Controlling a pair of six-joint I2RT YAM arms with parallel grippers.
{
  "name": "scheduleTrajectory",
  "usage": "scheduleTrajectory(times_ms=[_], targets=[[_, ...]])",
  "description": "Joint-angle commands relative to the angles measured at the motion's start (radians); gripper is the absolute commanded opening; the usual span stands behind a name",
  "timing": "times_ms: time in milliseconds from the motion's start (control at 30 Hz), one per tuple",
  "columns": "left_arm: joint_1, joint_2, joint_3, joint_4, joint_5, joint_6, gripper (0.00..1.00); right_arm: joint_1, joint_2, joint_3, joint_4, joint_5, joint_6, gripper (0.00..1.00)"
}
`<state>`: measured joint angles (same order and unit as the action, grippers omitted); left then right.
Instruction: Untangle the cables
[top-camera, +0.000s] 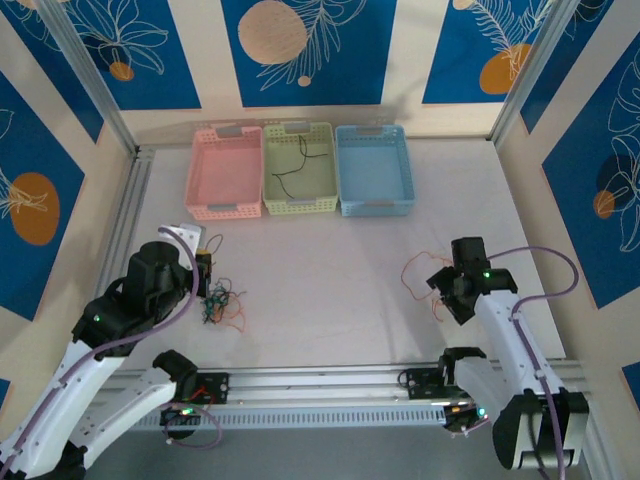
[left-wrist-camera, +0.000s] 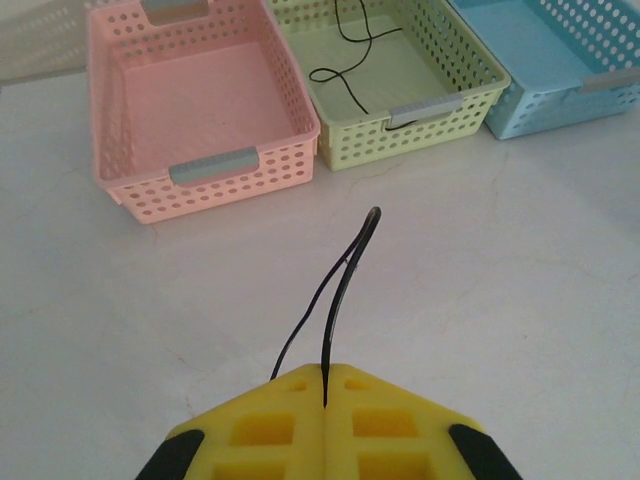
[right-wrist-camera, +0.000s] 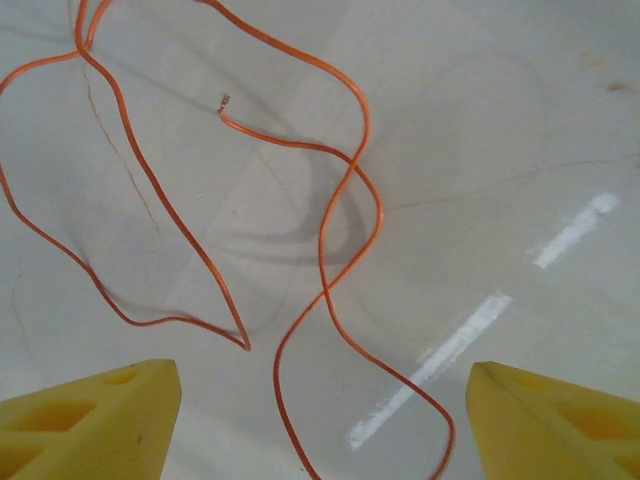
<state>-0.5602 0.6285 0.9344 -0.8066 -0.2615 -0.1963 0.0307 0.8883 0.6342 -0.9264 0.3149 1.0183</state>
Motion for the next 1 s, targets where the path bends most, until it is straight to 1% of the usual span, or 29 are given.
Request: scheduleTrajectory(times_ms=[0, 133, 167, 267, 400, 600, 667, 767, 867, 900, 933, 967], targets=[[0.011, -0.016, -0.007, 0.017, 0.03, 0.001, 0.0, 0.061, 0.005, 0.027, -0.122, 0.056, 0.085, 0.77], [0.011, -0.023, -0.009, 0.018, 0.031, 0.003, 0.0, 0.079, 0.074, 0.017, -0.069, 0.012, 0.101, 0.8], [0.012, -0.023, -0.011, 0.019, 0.033, 0.002, 0.0, 0.082, 0.09, 0.017, -0.055, 0.006, 0.101, 0.84], [0.012, -0.015, -0.014, 0.022, 0.042, 0.003, 0.0, 0.084, 0.141, 0.007, 0.001, -0.006, 0.088, 0.86], [0.011, 0.004, -0.016, 0.024, 0.054, 0.003, 0.0, 0.085, 0.248, -0.016, 0.11, -0.045, 0.051, 0.85], [0.012, 0.026, -0.019, 0.024, 0.043, 0.003, 0.0, 0.084, 0.466, 0.036, 0.197, -0.081, -0.004, 0.79], [0.014, 0.035, -0.019, 0.023, 0.038, 0.003, 0.0, 0.084, 0.524, 0.066, 0.2, -0.089, -0.019, 0.74], [0.017, 0.048, -0.017, 0.02, 0.026, 0.003, 0.0, 0.08, 0.575, 0.102, 0.202, -0.097, -0.04, 0.62], [0.025, 0.056, -0.018, 0.019, 0.012, 0.003, 0.0, 0.077, 0.576, 0.128, 0.197, -0.109, -0.058, 0.39], [0.029, 0.056, -0.019, 0.02, 0.009, 0.003, 0.0, 0.077, 0.569, 0.133, 0.198, -0.106, -0.064, 0.33], [0.033, 0.06, -0.019, 0.018, 0.004, 0.003, 0.0, 0.074, 0.566, 0.138, 0.201, -0.11, -0.072, 0.23], [0.036, 0.062, -0.019, 0.018, 0.001, 0.003, 0.0, 0.07, 0.567, 0.149, 0.194, -0.117, -0.082, 0.15]])
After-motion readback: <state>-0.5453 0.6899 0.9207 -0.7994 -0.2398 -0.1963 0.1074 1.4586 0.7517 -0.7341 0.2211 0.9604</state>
